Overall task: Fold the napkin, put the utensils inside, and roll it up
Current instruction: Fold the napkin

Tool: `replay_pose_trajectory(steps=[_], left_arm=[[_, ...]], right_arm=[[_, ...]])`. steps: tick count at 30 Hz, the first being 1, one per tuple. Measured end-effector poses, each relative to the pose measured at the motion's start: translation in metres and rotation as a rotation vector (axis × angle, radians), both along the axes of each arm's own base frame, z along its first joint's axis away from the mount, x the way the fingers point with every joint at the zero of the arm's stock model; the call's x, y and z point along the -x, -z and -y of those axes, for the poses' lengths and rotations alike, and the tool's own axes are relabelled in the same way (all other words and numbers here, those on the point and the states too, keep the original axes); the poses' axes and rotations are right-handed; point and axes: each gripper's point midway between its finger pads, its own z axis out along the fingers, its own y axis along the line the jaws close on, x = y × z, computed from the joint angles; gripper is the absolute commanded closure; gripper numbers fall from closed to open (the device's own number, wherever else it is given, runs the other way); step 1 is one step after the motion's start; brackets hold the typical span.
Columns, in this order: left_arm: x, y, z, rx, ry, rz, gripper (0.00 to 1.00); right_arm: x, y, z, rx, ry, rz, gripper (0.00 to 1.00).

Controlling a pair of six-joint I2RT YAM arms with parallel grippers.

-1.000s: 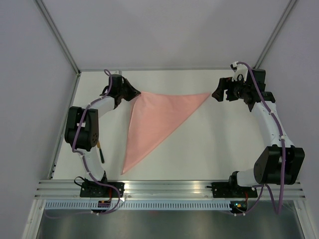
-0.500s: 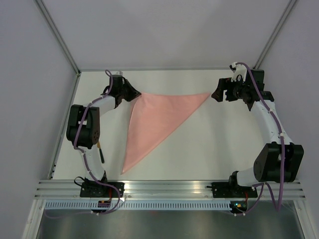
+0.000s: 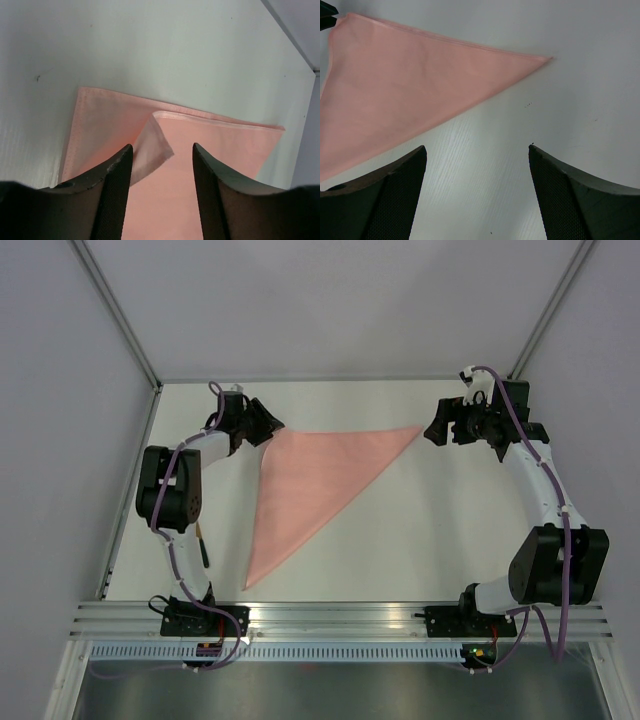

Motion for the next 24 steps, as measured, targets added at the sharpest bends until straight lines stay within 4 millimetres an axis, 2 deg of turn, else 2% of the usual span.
replay_pose_trajectory(steps=[6, 9, 13, 15, 20, 22, 24], left_arm=[[-0.008, -0.006, -0.014, -0.007, -0.026, 0.02, 0.3], [-0.009, -0.011, -0.029, -0.027, -0.053, 0.022, 0.3], [-0.01, -0.033, -0.043, -0.051, -0.085, 0.059, 0.29], [-0.009, -0.051, -0.047, -0.057, -0.094, 0.093, 0.28], [0.003, -0.093, -0.049, -0.059, -0.095, 0.176, 0.32], [0.01, -0.099, -0.05, -0.063, -0.098, 0.184, 0.34], [0.019, -0.095, -0.053, -0.074, -0.112, 0.17, 0.35]], right_arm=[[0.002, 0.001, -0.002, -0.002, -0.013, -0.003, 0.12], [0.002, 0.0, -0.003, -0.004, -0.023, -0.001, 0.12], [0.003, 0.0, -0.009, 0.003, -0.045, 0.004, 0.12], [0.004, 0.001, -0.016, 0.01, -0.067, 0.007, 0.12], [0.012, 0.004, -0.051, 0.02, -0.157, 0.005, 0.12], [0.016, 0.006, -0.062, 0.021, -0.187, 0.0, 0.13], [0.018, 0.008, -0.066, 0.022, -0.199, -0.004, 0.13]])
